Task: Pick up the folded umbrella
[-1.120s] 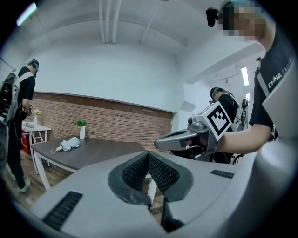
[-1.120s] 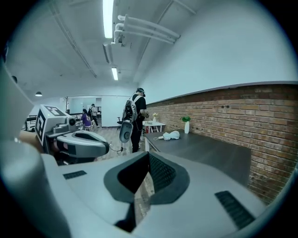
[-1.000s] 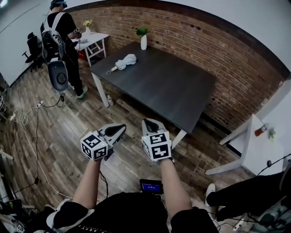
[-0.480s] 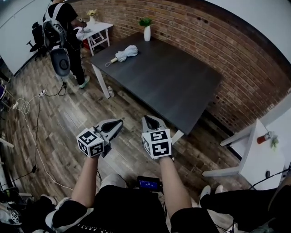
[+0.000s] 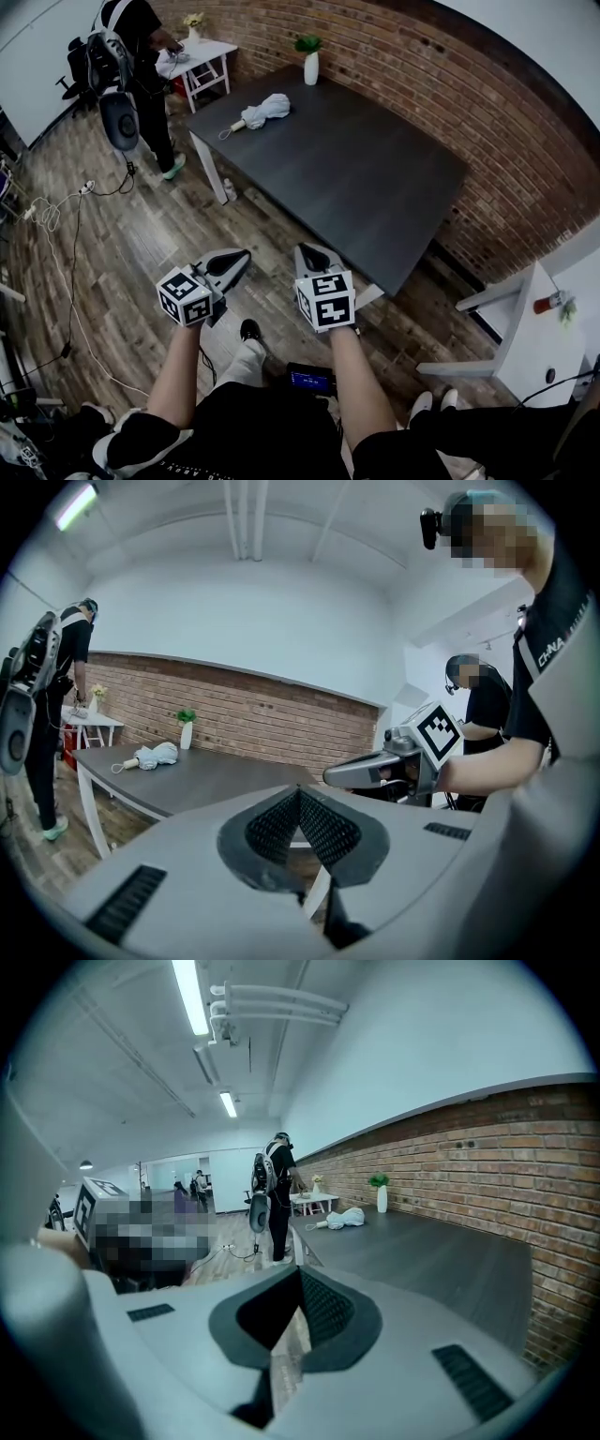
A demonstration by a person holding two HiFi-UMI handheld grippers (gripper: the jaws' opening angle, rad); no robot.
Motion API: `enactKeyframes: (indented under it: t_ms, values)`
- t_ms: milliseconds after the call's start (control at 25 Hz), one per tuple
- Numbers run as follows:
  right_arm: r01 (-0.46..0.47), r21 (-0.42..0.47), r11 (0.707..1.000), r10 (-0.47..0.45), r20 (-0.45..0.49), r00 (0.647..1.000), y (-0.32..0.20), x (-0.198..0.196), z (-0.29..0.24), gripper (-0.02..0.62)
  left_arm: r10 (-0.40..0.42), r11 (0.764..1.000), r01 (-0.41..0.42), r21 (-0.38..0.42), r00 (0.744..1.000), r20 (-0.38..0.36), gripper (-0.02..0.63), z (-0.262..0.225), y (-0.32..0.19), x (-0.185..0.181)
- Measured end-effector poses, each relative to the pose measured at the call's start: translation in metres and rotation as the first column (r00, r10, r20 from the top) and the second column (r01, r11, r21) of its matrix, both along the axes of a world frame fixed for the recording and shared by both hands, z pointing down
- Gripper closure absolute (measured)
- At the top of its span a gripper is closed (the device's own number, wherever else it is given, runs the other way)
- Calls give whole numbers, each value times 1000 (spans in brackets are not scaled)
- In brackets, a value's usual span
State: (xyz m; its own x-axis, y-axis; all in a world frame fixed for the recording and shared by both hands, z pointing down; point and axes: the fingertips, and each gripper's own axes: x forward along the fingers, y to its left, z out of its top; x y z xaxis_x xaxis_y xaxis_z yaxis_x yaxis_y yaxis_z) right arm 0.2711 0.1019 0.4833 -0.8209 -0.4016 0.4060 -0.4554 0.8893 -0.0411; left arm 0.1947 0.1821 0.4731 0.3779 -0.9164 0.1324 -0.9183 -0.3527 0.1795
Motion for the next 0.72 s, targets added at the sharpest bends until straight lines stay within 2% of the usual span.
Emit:
enactKeyframes:
  t_ms: [240, 720]
  values:
    - [-14, 5, 1000, 14, -31, 999, -40, -44, 6, 586, -1, 1000, 1, 8, 1000, -29, 604, 7, -38, -55]
    - [-57, -22, 998, 56, -60, 997, -103, -169, 9, 586, 44, 999, -45, -18, 998, -52, 604, 14, -100, -182]
